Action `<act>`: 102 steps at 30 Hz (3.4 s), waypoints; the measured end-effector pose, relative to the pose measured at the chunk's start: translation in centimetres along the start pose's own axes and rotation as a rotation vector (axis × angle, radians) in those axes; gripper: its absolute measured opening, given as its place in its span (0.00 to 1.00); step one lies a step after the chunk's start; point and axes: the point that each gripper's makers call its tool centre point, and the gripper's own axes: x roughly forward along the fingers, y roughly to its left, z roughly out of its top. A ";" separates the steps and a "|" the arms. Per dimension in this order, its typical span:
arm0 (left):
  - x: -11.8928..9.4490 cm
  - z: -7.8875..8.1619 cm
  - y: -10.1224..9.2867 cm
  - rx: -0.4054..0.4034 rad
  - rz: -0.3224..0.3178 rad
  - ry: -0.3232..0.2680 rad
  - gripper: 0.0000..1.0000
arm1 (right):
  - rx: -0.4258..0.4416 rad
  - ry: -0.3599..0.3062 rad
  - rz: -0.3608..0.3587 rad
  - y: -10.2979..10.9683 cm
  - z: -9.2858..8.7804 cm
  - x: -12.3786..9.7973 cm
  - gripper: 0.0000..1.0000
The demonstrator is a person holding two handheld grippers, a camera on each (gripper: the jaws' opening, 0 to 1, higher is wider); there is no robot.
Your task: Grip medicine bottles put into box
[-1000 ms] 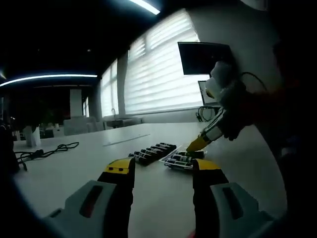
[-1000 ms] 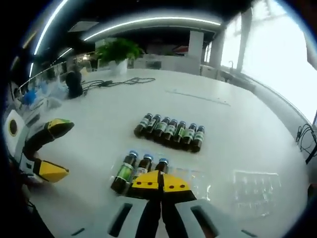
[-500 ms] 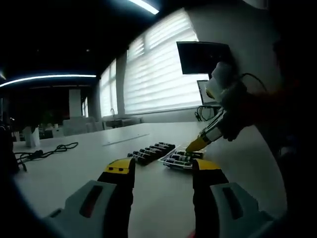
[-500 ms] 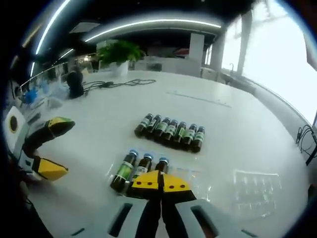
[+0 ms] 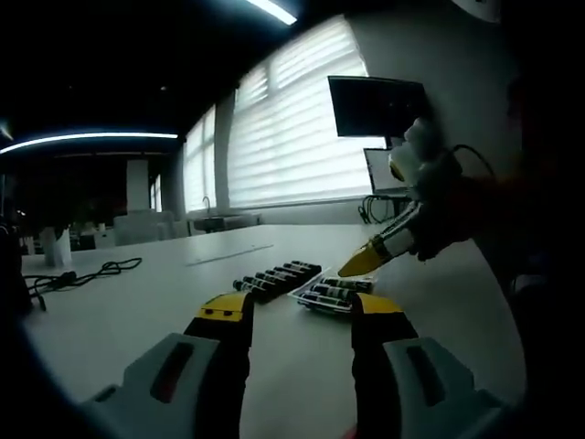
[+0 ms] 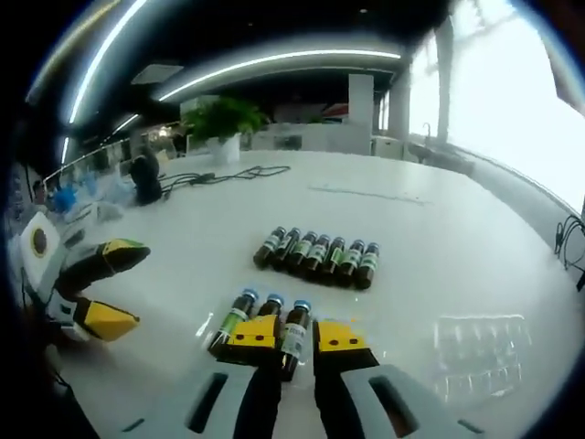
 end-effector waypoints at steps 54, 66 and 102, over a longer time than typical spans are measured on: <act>-0.1 0.1 0.1 -0.009 0.007 -0.004 0.34 | 0.008 0.163 -0.120 -7.7 1.9 8.9 0.09; -0.1 0.1 0.2 -0.012 0.011 -0.006 0.34 | 0.022 0.200 -0.125 -7.8 0.8 9.3 0.08; -0.2 0.2 0.2 -0.018 0.003 -0.015 0.34 | 0.204 0.057 -0.002 -3.3 1.6 -0.6 0.08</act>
